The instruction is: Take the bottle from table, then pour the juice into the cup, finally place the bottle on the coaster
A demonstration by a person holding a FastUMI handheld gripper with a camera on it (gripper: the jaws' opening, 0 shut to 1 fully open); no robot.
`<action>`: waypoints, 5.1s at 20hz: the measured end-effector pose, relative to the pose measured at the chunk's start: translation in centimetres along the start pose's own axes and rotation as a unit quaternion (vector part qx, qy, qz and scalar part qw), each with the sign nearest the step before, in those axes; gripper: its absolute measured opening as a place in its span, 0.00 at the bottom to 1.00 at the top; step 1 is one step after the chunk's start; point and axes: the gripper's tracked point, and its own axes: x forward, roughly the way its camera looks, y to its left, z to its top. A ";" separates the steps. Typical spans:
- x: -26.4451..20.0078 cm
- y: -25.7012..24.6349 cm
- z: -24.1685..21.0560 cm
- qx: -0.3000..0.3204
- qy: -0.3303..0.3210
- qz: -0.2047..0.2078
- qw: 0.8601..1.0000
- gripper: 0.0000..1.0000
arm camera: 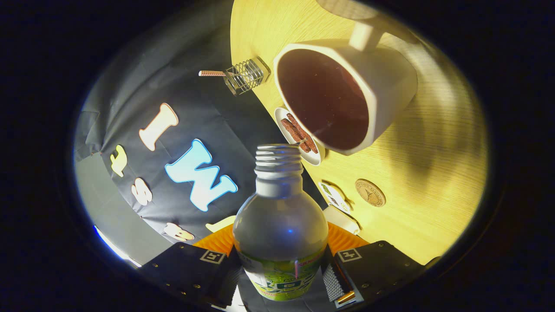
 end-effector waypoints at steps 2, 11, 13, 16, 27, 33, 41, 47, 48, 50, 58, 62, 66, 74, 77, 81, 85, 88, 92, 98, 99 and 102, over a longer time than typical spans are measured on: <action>-0.2 0.1 -0.3 -0.005 0.006 -0.002 1.000 0.78; -0.5 0.1 -0.6 0.012 0.006 0.001 1.000 0.78; -0.5 0.4 -0.9 0.018 0.007 0.005 1.000 0.78; -0.6 0.8 -1.3 0.021 0.010 0.009 1.000 0.78; -1.4 2.1 -3.0 -0.041 0.019 0.015 0.999 0.78; -1.2 1.7 -4.6 -0.095 0.037 0.000 0.995 0.78; -1.4 0.9 -5.4 -0.197 0.052 -0.026 0.979 0.78; -0.2 0.6 -7.0 -0.334 0.062 -0.045 0.939 0.78; 0.1 0.6 -7.2 -0.357 0.061 -0.047 0.931 0.78; 1.0 0.4 -7.4 -0.416 0.057 -0.055 0.906 0.78; 5.0 0.4 -7.4 -0.616 0.012 -0.056 0.786 0.78; 6.9 0.1 -7.4 -0.691 -0.016 -0.055 0.721 0.78; 9.1 -1.3 -7.0 -0.741 -0.043 -0.059 0.667 0.79; 14.3 -6.2 -6.6 -0.820 -0.062 -0.056 0.566 0.79; 15.2 -7.6 -6.9 -0.844 -0.064 -0.051 0.530 0.79; 16.3 -9.5 -6.5 -0.855 -0.060 -0.057 0.512 0.79; 17.1 -10.7 -5.8 -0.854 -0.063 -0.072 0.512 0.79; 17.5 -11.6 -6.0 -0.862 -0.060 -0.068 0.499 0.79; 17.5 -11.6 -6.2 -0.877 -0.065 -0.054 0.472 0.79; 16.4 -9.9 -7.5 -0.868 -0.073 -0.040 0.489 0.99; 15.9 -9.0 -8.1 -0.865 -0.076 -0.037 0.495 0.99; 13.6 -4.6 -10.8 -0.852 -0.091 -0.016 0.515 0.99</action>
